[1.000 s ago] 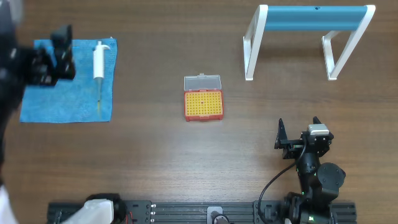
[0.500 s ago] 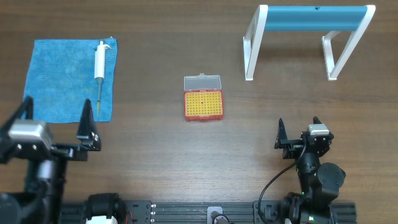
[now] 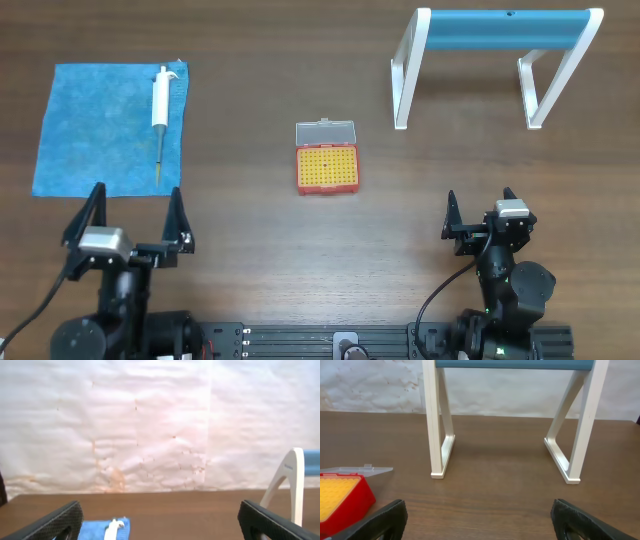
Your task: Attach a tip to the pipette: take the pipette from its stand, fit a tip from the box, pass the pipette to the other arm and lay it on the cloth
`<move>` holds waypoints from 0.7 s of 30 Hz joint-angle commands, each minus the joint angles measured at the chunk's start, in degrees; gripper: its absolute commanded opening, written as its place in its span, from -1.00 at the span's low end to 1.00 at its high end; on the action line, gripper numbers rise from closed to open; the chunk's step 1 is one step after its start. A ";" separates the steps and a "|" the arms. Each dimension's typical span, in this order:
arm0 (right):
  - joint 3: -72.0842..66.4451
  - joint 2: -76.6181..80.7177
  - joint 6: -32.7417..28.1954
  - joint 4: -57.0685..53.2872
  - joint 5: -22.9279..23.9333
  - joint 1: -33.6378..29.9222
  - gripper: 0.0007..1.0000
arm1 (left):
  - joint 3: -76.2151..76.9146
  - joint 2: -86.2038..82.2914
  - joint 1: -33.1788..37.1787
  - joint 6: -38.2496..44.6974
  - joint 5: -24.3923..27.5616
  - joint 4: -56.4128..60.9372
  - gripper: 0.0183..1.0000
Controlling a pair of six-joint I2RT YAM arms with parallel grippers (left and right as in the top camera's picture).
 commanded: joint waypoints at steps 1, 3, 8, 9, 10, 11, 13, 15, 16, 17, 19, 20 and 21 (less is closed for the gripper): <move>-0.26 -0.17 0.66 0.02 0.68 -0.22 0.86 | -6.45 -0.59 -1.95 -0.92 0.87 3.45 0.99; -0.26 -0.17 0.66 0.02 0.68 -0.22 0.86 | -9.01 -0.59 -2.58 -0.92 0.90 7.10 0.99; -0.26 -0.17 0.66 0.02 0.68 -0.22 0.86 | -19.39 -0.59 -2.60 -0.90 0.85 23.23 0.99; -0.26 -0.17 0.66 0.02 0.68 -0.22 0.86 | -20.81 -0.59 -2.60 -0.87 0.85 25.27 0.99; -0.26 -0.17 0.66 0.02 0.68 -0.22 0.86 | -22.49 -0.59 -2.60 -0.63 0.83 27.43 0.99; -0.26 -0.17 0.66 0.02 0.68 -0.22 0.86 | -23.69 -0.59 -2.60 -0.63 0.72 28.96 0.99; -0.26 -0.17 0.66 0.02 0.68 -0.22 0.86 | -25.75 -0.59 -2.60 -0.66 -0.11 31.54 0.99; -0.26 -0.17 0.66 0.02 0.68 -0.22 0.86 | -26.18 -0.59 -2.58 -0.61 -0.76 31.30 0.99; -0.26 -0.17 0.66 0.02 0.68 -0.22 0.86 | -26.18 -0.59 -2.60 -0.52 -1.25 31.32 1.00; -0.26 -0.17 0.66 0.02 0.68 -0.22 0.86 | -26.18 -0.59 -2.60 -0.42 -1.60 31.32 1.00; -0.26 -0.17 0.66 0.02 0.68 -0.22 0.86 | -26.18 -0.59 -2.60 -0.46 -1.73 31.19 0.99; -0.26 -0.17 0.66 0.02 0.68 -0.22 0.86 | -26.18 -0.59 -2.60 -0.48 -1.73 30.42 0.99; -0.26 -0.17 0.66 0.02 0.68 -0.22 0.86 | -26.18 -0.59 -2.60 -0.48 -1.73 29.31 0.99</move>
